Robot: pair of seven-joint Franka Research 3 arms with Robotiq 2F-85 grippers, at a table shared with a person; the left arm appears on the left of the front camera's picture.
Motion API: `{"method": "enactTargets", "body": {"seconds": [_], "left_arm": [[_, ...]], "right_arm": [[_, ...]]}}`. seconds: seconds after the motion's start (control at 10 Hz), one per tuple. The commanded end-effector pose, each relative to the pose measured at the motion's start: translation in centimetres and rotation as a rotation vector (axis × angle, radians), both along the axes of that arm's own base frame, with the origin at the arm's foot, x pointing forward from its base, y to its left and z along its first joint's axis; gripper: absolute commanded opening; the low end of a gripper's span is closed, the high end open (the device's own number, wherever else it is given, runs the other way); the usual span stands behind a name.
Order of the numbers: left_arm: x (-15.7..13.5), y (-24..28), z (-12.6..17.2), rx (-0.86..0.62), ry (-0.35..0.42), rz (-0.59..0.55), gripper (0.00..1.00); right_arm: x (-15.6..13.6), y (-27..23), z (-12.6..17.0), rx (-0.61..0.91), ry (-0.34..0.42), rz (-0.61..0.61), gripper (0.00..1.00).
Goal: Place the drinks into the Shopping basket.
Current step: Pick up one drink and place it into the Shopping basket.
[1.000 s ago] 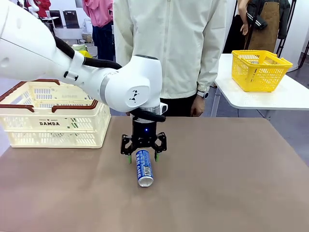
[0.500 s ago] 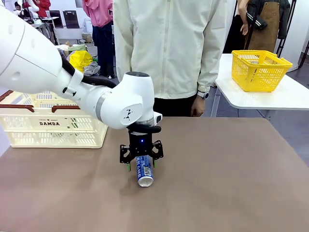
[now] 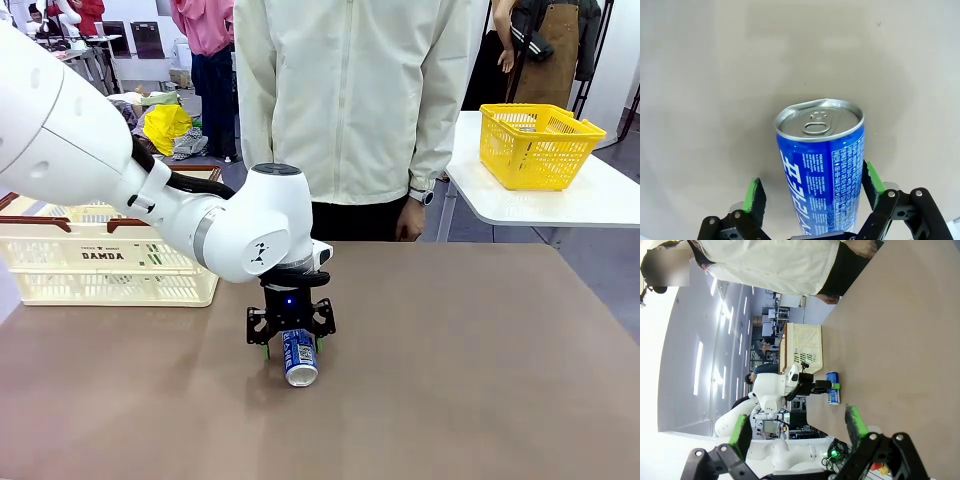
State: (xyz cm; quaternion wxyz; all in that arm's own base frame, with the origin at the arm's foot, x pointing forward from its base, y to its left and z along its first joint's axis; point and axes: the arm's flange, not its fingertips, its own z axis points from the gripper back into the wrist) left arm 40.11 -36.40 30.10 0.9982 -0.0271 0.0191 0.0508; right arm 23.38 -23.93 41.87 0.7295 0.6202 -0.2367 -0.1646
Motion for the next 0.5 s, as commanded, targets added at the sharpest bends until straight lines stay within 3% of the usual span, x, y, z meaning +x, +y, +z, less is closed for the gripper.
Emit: {"method": "enactTargets", "body": {"seconds": [0.0,0.1,0.2,0.3,0.4], "left_arm": [[-0.07,0.22,-0.13,-0.005,-0.041,-0.018,1.0],[0.2,0.1,-0.06,0.029,-0.037,-0.002,0.71],[0.26,-0.19,0.01,0.036,-0.034,-0.017,0.15],[0.26,-0.31,0.06,0.045,-0.035,-0.017,0.0],[0.21,-0.24,0.0,0.05,-0.032,-0.017,0.0]], "right_arm": [[-0.12,-0.08,0.04,-0.007,-0.019,0.012,1.0],[-0.12,-0.08,0.04,-0.007,-0.019,0.012,1.0],[-0.12,-0.08,0.04,-0.007,-0.019,0.012,1.0],[-0.12,-0.08,0.04,-0.007,-0.019,0.012,1.0],[-0.12,-0.08,0.04,-0.007,-0.019,0.012,1.0]]}}
